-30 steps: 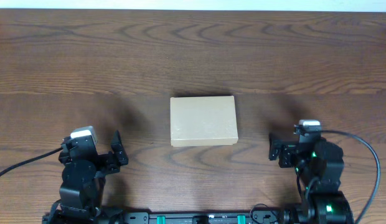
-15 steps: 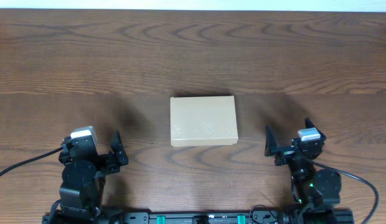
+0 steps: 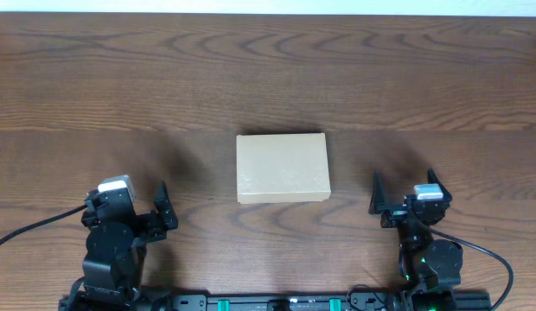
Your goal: Pack container
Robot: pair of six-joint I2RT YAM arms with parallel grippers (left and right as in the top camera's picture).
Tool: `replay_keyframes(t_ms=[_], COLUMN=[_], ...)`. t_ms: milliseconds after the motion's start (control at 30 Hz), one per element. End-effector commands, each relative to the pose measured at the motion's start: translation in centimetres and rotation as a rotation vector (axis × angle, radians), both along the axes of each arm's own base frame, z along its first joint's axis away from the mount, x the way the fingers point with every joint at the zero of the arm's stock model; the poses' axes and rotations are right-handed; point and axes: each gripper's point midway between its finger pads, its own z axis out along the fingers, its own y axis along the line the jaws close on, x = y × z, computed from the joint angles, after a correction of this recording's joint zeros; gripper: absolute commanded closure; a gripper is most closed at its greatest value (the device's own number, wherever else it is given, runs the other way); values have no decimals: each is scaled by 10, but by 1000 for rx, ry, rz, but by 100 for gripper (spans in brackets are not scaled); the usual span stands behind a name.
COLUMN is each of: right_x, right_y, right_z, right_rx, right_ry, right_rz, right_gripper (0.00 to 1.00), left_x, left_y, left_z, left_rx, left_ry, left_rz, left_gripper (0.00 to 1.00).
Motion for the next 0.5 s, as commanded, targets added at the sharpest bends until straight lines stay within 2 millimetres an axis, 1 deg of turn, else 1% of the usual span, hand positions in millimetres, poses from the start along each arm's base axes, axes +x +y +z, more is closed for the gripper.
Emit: replay_keyframes(t_ms=[0, 467], right_x=[0, 0], right_y=[-4, -3], right_z=[-1, 0], right_rx=[-18, -10], right_ry=[-4, -4], right_rz=[-24, -20], right_gripper=[1, 1], left_x=[-1, -1], left_y=[2, 2], left_z=[0, 0], left_rx=[5, 5], left_ry=[-1, -1], left_rz=[14, 14], left_gripper=[5, 5])
